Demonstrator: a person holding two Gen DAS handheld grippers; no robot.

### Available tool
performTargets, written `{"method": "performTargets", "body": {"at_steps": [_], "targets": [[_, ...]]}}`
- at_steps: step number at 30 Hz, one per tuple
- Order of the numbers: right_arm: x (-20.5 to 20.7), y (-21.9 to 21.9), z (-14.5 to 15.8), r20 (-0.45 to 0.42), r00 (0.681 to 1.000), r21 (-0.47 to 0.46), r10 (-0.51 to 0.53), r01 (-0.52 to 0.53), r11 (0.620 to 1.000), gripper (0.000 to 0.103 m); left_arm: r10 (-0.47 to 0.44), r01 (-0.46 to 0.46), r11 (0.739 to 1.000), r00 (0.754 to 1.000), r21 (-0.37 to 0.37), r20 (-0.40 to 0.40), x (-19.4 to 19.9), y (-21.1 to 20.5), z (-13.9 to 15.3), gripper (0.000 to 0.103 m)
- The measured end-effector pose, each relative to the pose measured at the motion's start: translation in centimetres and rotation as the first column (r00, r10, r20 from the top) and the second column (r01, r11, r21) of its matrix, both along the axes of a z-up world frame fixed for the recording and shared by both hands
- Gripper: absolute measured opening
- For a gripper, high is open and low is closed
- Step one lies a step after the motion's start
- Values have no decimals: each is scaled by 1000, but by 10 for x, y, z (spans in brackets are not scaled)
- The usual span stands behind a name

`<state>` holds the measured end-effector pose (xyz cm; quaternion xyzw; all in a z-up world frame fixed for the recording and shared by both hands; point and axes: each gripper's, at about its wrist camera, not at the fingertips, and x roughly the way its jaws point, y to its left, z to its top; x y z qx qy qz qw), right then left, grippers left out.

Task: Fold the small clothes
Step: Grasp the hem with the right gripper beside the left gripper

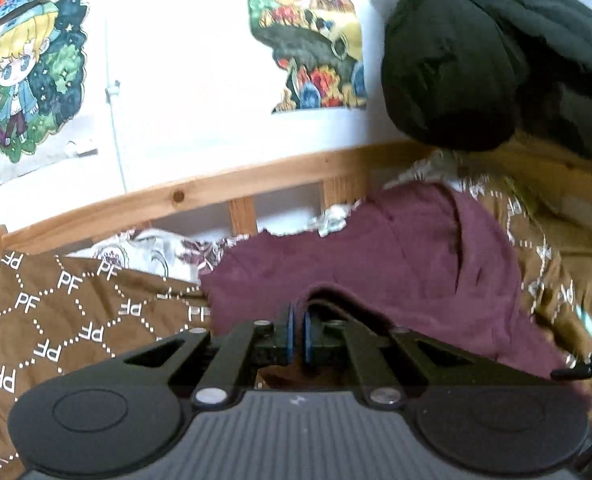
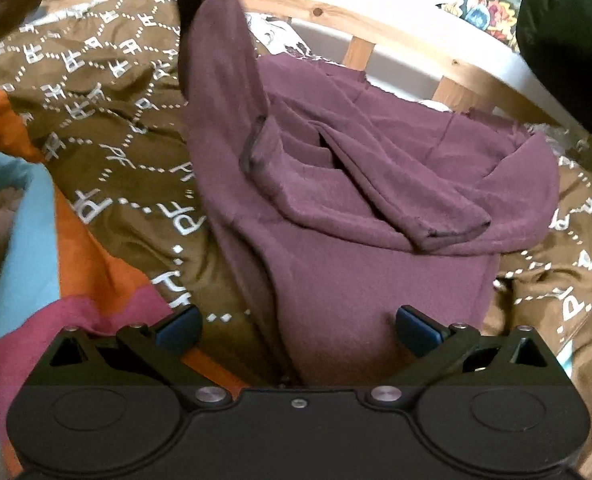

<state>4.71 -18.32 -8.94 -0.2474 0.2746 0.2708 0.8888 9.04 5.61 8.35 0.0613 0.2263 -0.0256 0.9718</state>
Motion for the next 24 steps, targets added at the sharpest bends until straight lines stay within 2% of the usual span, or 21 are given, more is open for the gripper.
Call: {"method": "performTargets", "body": {"at_steps": [3,5,8,12,13,14,16,21,24], "targets": [[2,-2,2,79,994,-39,-75,78,996,96,14,-14,1000,1000,-1,17,-3,5,5,4],[2,-6,2,124,987,-87,-106,117,989,73,23,-23,1000,1000,3,13,-9,10,4,4],[-2,-18,1,133,986,-136,-103,121,983,50,28,-28,999,1000,-18,-5,-27,22,-2,4],[-20,-28,6,158,985,-180,-63,92,979,31,32,-33,999,999,-28,-39,-64,35,-19,4],[-24,-28,8,168,984,-190,-53,85,978,15,30,-32,999,998,-36,-56,-73,37,-24,4],[-28,-28,10,182,982,-200,-45,82,976,6,27,-30,999,997,-40,-73,-83,38,-29,4],[-34,-29,15,198,979,-197,-38,78,977,5,21,-23,999,996,-23,-86,-99,39,-36,4],[-54,-37,44,173,984,-165,-32,61,984,5,-9,6,1000,994,-22,-112,-135,46,-38,4],[-69,-41,63,156,988,-159,-18,44,986,5,-16,9,998,991,-57,-131,-152,58,-35,4]]}}
